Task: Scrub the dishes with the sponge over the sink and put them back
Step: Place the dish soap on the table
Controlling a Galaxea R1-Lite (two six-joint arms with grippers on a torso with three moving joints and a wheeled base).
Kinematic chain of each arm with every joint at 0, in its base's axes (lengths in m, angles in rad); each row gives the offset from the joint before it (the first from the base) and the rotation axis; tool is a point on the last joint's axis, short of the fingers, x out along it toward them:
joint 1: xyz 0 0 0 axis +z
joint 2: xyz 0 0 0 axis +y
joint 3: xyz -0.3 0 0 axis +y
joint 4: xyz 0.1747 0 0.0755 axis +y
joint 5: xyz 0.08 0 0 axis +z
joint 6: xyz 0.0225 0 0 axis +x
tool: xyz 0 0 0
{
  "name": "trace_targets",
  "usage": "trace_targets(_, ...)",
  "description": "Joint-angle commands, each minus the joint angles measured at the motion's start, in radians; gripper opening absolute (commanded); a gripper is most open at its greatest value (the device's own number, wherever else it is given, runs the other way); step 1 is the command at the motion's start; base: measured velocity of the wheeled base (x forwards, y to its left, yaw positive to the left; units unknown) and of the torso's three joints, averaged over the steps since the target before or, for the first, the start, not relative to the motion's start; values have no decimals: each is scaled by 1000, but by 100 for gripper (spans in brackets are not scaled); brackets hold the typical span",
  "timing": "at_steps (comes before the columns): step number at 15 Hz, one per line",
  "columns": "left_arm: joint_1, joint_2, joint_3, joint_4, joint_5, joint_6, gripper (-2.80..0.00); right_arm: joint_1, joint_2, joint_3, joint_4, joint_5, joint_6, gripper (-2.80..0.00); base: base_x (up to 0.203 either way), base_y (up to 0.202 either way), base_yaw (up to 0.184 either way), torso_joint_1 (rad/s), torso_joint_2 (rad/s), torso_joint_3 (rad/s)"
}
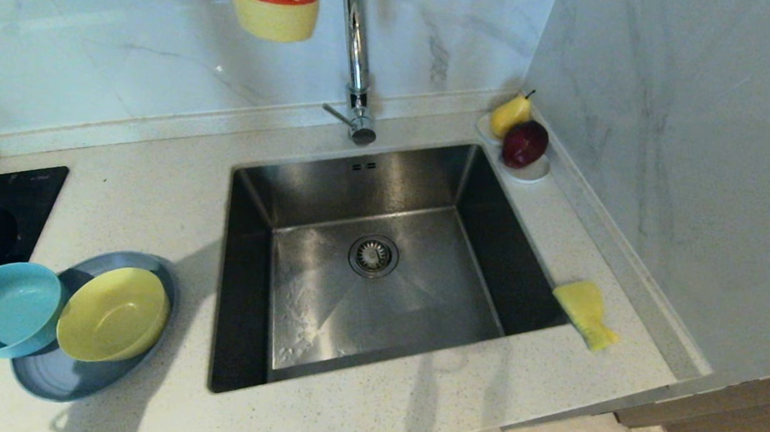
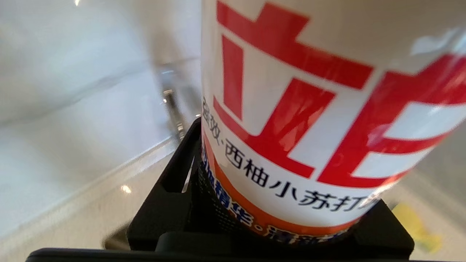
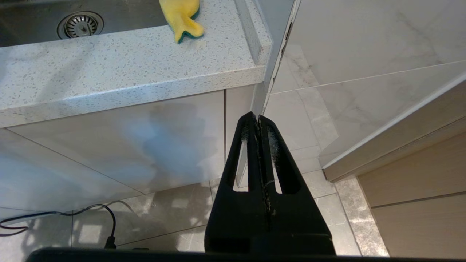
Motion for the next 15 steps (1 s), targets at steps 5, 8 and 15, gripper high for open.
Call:
trace_targets(5, 281, -139, 1, 24, -116, -192, -280, 0, 0, 0, -1, 0, 0, -280, 0, 0, 0, 0, 0, 0)
trace_targets(8, 424, -155, 7, 18, -104, -277, -280, 0, 0, 0, -1, 0, 0, -280, 0, 0, 0, 0, 0, 0)
trace_targets(15, 737, -147, 269, -102, -31, -466, -280, 0, 0, 0, -1, 0, 0, -280, 0, 0, 0, 0, 0, 0)
